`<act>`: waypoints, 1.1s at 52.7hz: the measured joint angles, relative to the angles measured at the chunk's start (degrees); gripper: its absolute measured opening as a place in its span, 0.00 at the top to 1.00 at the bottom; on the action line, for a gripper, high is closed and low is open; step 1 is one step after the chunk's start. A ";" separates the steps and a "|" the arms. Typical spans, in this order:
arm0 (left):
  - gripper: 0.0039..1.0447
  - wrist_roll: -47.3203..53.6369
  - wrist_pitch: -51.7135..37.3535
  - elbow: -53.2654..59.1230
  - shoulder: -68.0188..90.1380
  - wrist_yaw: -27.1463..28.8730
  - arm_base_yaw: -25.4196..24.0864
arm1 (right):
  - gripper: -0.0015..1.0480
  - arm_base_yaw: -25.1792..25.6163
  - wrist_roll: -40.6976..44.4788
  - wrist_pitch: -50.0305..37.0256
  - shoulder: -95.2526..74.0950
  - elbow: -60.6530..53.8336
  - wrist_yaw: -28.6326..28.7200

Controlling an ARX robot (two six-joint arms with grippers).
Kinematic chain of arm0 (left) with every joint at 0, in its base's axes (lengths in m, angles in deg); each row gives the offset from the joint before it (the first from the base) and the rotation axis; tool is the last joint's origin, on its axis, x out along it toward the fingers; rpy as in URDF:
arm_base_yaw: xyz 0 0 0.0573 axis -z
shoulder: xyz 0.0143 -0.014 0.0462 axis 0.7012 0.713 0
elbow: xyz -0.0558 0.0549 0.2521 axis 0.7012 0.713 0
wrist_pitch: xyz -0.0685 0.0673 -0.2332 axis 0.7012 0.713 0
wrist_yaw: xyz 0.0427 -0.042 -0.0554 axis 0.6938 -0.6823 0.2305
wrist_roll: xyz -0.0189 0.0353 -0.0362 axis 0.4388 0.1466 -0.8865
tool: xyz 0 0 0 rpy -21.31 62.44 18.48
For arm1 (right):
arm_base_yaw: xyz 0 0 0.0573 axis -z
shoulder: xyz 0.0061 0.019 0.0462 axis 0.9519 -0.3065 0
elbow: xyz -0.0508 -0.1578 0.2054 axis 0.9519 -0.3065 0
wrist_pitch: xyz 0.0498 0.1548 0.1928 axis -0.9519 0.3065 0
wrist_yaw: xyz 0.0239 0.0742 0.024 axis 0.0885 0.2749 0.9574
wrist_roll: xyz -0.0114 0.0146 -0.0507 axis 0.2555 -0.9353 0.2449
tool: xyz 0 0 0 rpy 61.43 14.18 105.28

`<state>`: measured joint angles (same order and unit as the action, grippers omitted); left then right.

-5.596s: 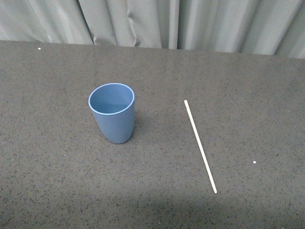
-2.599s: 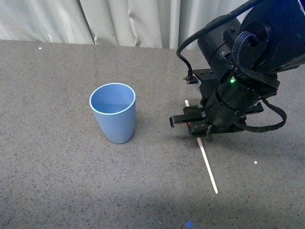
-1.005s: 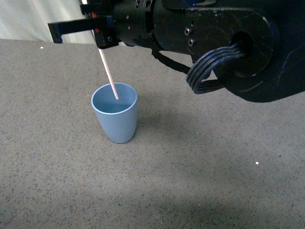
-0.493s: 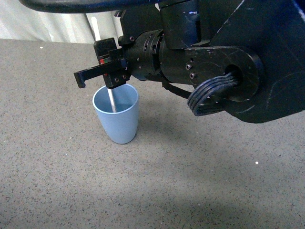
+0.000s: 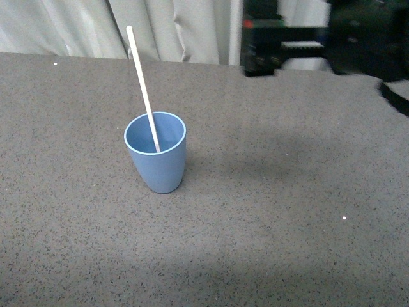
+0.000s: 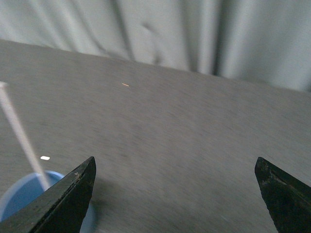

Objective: Transfer chopsticks to blue cup

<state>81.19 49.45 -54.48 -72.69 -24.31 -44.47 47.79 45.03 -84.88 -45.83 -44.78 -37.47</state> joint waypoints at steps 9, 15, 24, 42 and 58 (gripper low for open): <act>0.06 0.00 0.00 0.00 0.00 0.00 0.00 | 0.09 9.88 -0.22 8.50 12.13 -10.05 -3.04; 0.06 0.00 0.00 0.00 0.00 0.00 0.00 | 0.09 15.82 2.32 12.94 26.25 -17.46 -8.09; 0.06 0.02 0.00 0.00 0.00 0.00 0.00 | 0.09 18.05 5.01 16.90 40.54 -24.83 -15.41; 0.06 0.00 0.00 0.00 0.00 0.00 0.00 | 0.63 24.17 6.99 -6.08 54.18 -38.34 5.38; 0.06 0.02 0.00 0.00 0.00 0.00 0.00 | 0.99 24.22 7.23 -1.29 62.75 -42.14 5.38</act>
<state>81.21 49.45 -54.48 -72.69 -24.31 -44.47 72.01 52.27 -86.17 16.92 -86.92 -32.09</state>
